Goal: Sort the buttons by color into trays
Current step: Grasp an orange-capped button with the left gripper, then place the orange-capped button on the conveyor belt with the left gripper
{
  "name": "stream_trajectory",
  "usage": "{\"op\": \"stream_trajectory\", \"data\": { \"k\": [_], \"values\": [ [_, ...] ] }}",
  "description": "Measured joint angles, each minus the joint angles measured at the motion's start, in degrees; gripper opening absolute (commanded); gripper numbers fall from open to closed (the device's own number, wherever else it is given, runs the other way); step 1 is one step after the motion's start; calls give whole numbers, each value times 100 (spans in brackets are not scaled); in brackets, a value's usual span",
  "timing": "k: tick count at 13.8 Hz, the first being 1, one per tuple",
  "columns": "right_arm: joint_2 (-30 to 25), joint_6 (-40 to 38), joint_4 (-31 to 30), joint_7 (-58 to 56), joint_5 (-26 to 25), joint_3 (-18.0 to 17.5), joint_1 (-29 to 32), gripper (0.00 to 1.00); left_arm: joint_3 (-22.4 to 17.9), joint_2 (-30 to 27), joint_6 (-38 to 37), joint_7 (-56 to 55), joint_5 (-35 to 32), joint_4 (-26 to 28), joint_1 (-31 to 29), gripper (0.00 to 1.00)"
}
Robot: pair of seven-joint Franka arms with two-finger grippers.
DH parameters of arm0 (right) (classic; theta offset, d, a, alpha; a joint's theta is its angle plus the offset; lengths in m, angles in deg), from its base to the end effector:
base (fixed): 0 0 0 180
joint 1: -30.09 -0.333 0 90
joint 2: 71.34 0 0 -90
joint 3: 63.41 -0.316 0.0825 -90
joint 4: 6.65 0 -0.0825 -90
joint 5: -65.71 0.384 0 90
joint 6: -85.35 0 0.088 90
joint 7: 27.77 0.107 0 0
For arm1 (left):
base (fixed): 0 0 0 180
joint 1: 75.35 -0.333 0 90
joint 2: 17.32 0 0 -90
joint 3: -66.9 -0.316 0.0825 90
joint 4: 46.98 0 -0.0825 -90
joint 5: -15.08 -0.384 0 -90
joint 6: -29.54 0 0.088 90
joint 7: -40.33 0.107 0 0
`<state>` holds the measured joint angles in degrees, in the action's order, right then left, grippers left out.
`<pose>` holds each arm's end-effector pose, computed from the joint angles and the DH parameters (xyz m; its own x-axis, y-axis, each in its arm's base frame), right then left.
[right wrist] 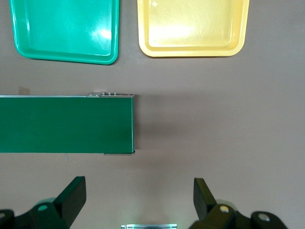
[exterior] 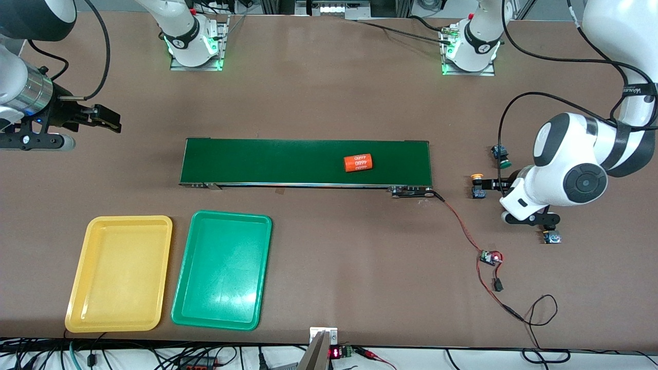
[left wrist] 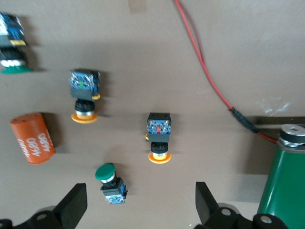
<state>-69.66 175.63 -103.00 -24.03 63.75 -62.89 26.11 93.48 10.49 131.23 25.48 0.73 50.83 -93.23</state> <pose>0.5555 0.0300 0.5567 0.9912 -0.0052 -0.1323 0.0004 -0.9991 0.0429 0.6191 -0.0478 0.3097 0.9401 0.0339 -0.3392 0.0031 -0.9959 -0.0909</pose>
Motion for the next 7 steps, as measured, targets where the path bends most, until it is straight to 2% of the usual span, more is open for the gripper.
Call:
{"op": "stream_trajectory", "data": {
  "k": [3, 7],
  "values": [
    [0, 0, 0, 0, 0, 0, 0, 100, -1, 65, 349, -129, 0, 433, -4, 100],
    [0, 0, -1, 0, 0, -1, -2, 100, -27, 76, 1808, -174, -121, 1261, -65, 100]
  ]
}}
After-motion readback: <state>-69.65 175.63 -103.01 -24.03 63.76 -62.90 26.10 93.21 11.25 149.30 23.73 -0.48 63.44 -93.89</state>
